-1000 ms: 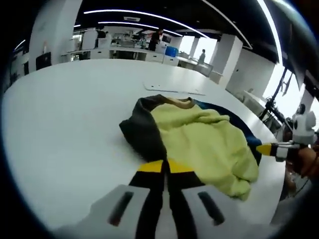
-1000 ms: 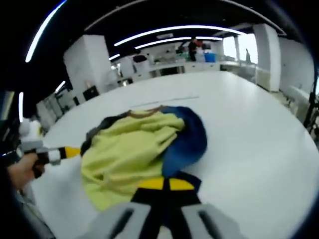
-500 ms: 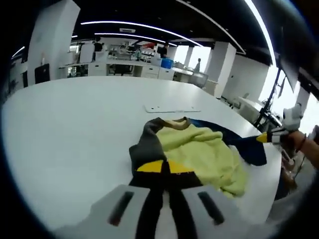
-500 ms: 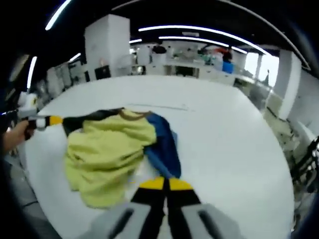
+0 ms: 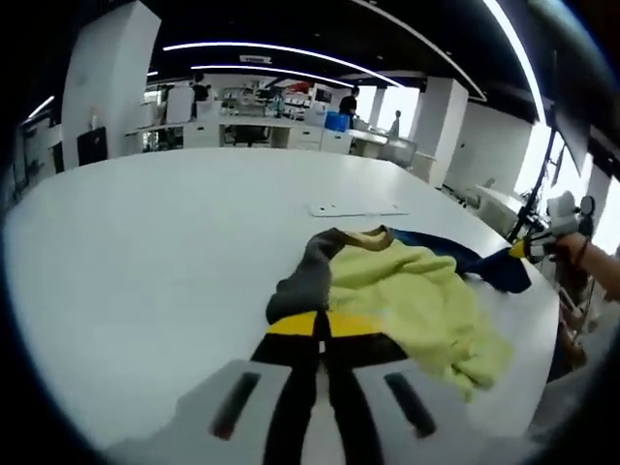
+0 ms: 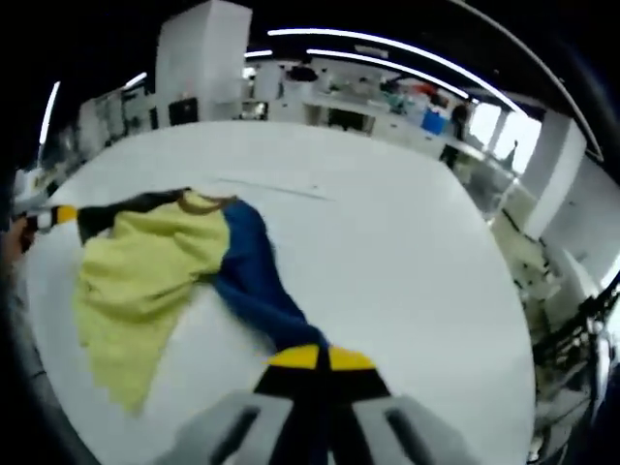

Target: Fold the garment on the visible template until the final outline fits inside the template.

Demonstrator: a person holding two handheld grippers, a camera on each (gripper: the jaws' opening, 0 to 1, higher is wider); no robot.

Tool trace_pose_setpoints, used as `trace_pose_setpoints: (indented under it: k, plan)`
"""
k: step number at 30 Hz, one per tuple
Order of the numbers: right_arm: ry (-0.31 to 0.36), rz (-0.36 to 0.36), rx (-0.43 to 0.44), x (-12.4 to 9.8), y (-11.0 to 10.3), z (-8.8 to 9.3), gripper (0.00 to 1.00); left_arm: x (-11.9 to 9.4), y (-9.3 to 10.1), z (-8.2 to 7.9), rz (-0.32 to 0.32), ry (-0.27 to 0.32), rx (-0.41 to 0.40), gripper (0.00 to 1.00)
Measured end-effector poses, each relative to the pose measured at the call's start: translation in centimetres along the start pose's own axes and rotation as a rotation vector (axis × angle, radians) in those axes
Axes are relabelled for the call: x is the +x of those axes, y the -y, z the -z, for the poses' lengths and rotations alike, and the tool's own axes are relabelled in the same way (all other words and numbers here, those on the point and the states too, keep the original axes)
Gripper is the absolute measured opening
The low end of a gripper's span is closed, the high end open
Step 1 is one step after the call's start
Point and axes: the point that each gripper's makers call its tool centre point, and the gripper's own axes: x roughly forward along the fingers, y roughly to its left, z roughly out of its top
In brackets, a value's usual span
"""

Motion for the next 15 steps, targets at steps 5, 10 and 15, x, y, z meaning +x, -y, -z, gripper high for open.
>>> trace_pose_setpoints:
  k: [5, 10, 15]
  plan:
    - [-0.035, 0.042, -0.011, 1.0, 2.1, 0.2, 0.00, 0.2, -2.3, 0.8, -0.056, -0.019, 0.017, 0.00]
    - [-0.062, 0.092, -0.035, 1.1, 3.8, 0.4, 0.00, 0.4, -4.3, 1.0, -0.094, -0.019, -0.007, 0.00]
    - [-0.082, 0.141, -0.052, 2.5, 6.5, 0.2, 0.00, 1.3, -6.6, 1.5, -0.130, -0.034, 0.027, 0.00]
